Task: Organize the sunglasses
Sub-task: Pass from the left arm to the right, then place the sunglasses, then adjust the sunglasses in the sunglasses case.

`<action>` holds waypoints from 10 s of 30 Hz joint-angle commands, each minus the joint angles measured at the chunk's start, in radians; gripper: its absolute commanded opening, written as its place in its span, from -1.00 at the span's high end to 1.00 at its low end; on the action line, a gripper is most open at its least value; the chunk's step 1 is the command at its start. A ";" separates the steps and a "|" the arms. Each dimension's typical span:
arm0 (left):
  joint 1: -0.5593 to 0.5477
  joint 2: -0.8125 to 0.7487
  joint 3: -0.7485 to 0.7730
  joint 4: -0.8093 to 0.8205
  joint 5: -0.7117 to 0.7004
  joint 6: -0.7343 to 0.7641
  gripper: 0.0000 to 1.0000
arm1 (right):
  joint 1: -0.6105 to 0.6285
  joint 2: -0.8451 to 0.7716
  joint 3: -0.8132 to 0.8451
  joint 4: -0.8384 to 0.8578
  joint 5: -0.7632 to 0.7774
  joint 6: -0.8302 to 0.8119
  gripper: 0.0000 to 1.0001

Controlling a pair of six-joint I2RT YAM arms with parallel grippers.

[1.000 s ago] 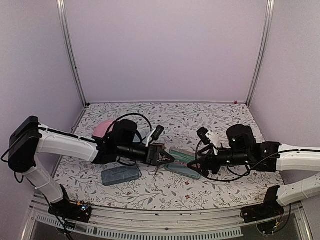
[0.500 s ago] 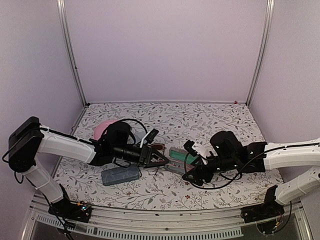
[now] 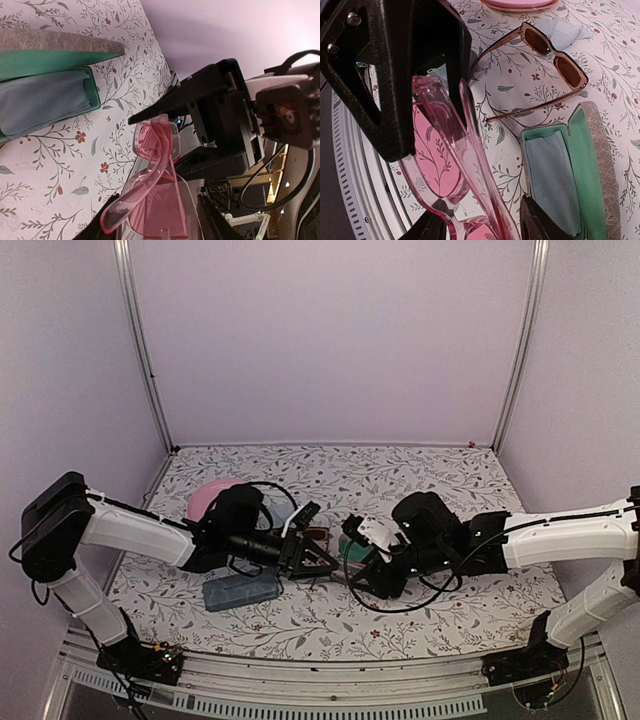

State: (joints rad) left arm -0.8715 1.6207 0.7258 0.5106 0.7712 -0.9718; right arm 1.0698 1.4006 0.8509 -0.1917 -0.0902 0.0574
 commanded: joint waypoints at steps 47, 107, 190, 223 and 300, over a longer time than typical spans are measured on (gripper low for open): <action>0.012 -0.054 -0.013 -0.163 -0.093 0.167 -0.44 | -0.021 -0.001 -0.027 -0.076 0.017 -0.014 0.36; 0.015 -0.238 -0.022 -0.342 -0.359 0.326 -0.47 | -0.234 0.339 0.204 -0.248 -0.203 -0.242 0.07; 0.012 -0.206 -0.042 -0.276 -0.321 0.300 -0.47 | -0.090 0.313 0.214 -0.357 0.299 -0.085 -0.25; 0.012 -0.193 -0.043 -0.265 -0.311 0.300 -0.47 | -0.037 0.297 0.215 -0.359 0.404 -0.063 -0.08; 0.012 -0.180 -0.065 -0.245 -0.297 0.303 -0.47 | 0.027 0.402 0.282 -0.314 0.472 -0.015 0.51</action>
State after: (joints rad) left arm -0.8692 1.4273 0.6712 0.2432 0.4633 -0.6735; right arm 1.0851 1.8065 1.1084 -0.4667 0.3950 0.0158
